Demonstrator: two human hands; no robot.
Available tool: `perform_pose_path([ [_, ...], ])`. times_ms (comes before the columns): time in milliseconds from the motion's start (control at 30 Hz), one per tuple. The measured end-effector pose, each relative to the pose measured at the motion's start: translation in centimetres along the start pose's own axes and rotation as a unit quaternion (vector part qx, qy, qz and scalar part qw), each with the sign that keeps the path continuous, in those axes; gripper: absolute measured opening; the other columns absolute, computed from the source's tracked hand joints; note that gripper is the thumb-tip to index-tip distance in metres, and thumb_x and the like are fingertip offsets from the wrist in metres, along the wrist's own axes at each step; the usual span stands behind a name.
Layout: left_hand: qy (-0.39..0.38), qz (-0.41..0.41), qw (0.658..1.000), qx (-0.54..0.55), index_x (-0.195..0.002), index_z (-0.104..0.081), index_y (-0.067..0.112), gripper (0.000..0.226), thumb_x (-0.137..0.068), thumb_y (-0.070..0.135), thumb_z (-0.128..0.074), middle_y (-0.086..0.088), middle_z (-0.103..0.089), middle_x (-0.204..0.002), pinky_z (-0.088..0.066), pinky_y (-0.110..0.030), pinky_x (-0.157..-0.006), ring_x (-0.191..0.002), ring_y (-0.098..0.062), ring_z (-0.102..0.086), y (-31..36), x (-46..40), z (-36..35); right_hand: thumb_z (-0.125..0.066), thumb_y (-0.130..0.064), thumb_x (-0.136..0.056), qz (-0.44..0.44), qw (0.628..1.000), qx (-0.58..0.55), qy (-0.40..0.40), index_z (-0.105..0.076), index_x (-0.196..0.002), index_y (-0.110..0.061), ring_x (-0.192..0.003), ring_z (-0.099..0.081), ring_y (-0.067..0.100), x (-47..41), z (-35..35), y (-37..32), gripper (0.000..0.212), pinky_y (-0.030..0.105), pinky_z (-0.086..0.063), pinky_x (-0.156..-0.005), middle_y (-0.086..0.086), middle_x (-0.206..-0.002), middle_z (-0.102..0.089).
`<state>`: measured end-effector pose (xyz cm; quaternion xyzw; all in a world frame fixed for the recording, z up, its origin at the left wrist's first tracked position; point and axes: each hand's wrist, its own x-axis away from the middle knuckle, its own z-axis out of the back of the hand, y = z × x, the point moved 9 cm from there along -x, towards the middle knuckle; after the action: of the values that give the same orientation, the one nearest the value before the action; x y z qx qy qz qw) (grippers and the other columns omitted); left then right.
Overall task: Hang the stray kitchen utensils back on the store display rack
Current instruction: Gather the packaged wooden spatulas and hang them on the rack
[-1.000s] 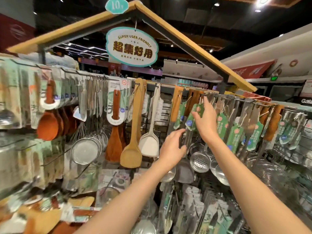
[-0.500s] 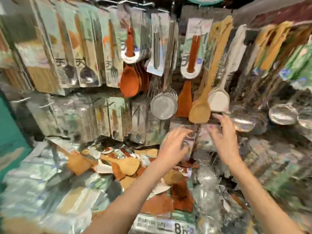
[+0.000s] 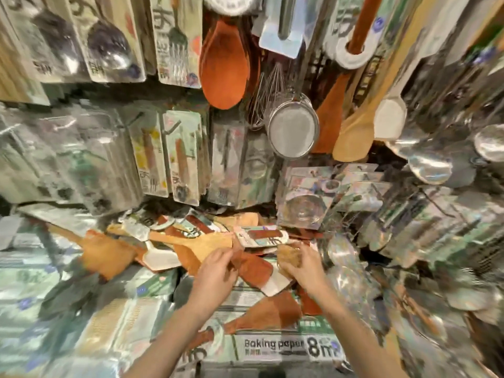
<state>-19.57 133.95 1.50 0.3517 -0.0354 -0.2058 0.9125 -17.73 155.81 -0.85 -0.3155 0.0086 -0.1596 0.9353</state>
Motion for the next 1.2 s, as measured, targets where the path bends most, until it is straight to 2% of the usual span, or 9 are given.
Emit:
perform_pose_path([
  [300,0.04,0.127,0.98,0.146,-0.125,-0.052,0.03,0.036,-0.09,0.025,-0.059,-0.009,-0.041,-0.122,-0.031,-0.018,-0.093,-0.104,-0.013,-0.044,-2.0,-8.0,-4.5,-0.063,-0.054,-0.08,-0.039,0.991,0.128,-0.004,-0.036,-0.139,-0.019,-0.128,-0.044,0.024,-4.8,-2.1,2.9,0.074,0.043,-0.033,-0.108,0.003,-0.139,-0.047],
  [467,0.159,0.259,0.899,0.316,-0.085,-0.057,0.015,0.013,-0.082,0.008,-0.067,-0.008,-0.063,-0.1,-0.044,-0.037,-0.096,-0.106,-0.03,-0.057,-4.3,-10.0,-5.7,-0.065,-0.053,-0.079,-0.043,0.992,0.109,-0.037,-0.038,-0.134,-0.022,-0.122,-0.05,0.024,-5.4,-2.5,4.1,0.068,0.043,-0.039,-0.103,0.001,-0.133,-0.052],
  [567,0.177,0.304,0.871,0.343,-0.087,-0.06,0.016,0.02,-0.08,-0.002,-0.064,-0.014,-0.065,-0.108,-0.05,-0.032,-0.089,-0.098,-0.029,-0.063,-4.8,-9.8,-6.8,-0.071,-0.043,-0.077,-0.055,0.995,0.071,-0.046,-0.04,-0.133,-0.021,-0.119,-0.052,0.024,-5.7,-2.2,4.9,0.067,0.04,-0.043,-0.098,0.004,-0.13,-0.055],
  [667,0.223,0.264,0.873,0.345,-0.095,-0.061,0.02,0.028,-0.084,-0.004,-0.054,-0.009,-0.066,-0.106,-0.051,-0.025,-0.071,-0.084,-0.023,-0.064,-4.5,-9.3,-5.0,-0.073,-0.037,-0.079,-0.076,0.995,0.029,-0.061,-0.038,-0.138,-0.016,-0.124,-0.049,0.024,-5.4,-1.8,6.2,0.073,0.037,-0.042,-0.1,0.006,-0.137,-0.05],
  [767,0.258,0.184,0.869,0.381,-0.107,-0.059,0.019,0.035,-0.088,-0.007,-0.046,-0.003,-0.06,-0.119,-0.055,-0.041,-0.083,-0.099,-0.029,-0.063,-3.5,-8.5,-2.1,-0.073,-0.034,-0.08,-0.073,0.996,-0.005,-0.052,-0.04,-0.137,-0.015,-0.125,-0.047,0.023,-5.2,-0.9,6.2,0.069,0.038,-0.04,-0.103,0.007,-0.136,-0.05],
  [867,0.293,0.132,0.862,0.392,-0.112,-0.057,0.026,0.038,-0.09,-0.004,-0.046,0.01,-0.053,-0.124,-0.057,-0.029,-0.069,-0.082,-0.014,-0.062,-2.7,-7.0,1.7,-0.071,-0.025,-0.082,-0.003,0.999,-0.034,0.002,-0.047,-0.131,-0.017,-0.123,-0.047,0.019,-5.1,1.0,3.4,0.055,0.027,-0.036,-0.102,0.003,-0.132,-0.051],
  [967,0.321,0.095,0.86,0.385,-0.114,-0.056,0.032,0.04,-0.091,0.0,-0.047,0.021,-0.052,-0.123,-0.058,-0.025,-0.068,-0.094,-0.014,-0.063,-2.2,-4.9,5.6,-0.068,-0.025,-0.085,0.091,0.993,-0.063,0.035,-0.047,-0.133,-0.019,-0.126,-0.042,0.013,-4.5,2.7,-1.3,0.052,0.021,-0.03,-0.101,-0.003,-0.133,-0.048],
  [1100,0.355,0.047,0.866,0.349,-0.116,-0.055,0.033,0.04,-0.092,0.001,-0.049,0.029,-0.053,-0.12,-0.052,-0.054,-0.086,-0.115,-0.032,-0.056,-1.5,-1.6,10.1,-0.07,-0.028,-0.083,0.165,0.983,-0.077,-0.009,-0.037,-0.141,-0.023,-0.136,-0.031,0.012,-4.3,2.5,-7.6,0.067,0.025,-0.023,-0.11,-0.004,-0.147,-0.036],
  [1200,0.372,0.018,0.867,0.332,-0.114,-0.056,0.036,0.041,-0.092,0.002,-0.05,0.028,-0.054,-0.121,-0.051,-0.055,-0.088,-0.116,-0.032,-0.056,-0.6,0.7,13.0,-0.071,-0.034,-0.081,0.21,0.974,-0.065,-0.06,-0.027,-0.147,-0.026,-0.141,-0.022,0.01,-3.7,1.1,-12.3,0.08,0.028,-0.019,-0.114,-0.006,-0.153,-0.027],
])
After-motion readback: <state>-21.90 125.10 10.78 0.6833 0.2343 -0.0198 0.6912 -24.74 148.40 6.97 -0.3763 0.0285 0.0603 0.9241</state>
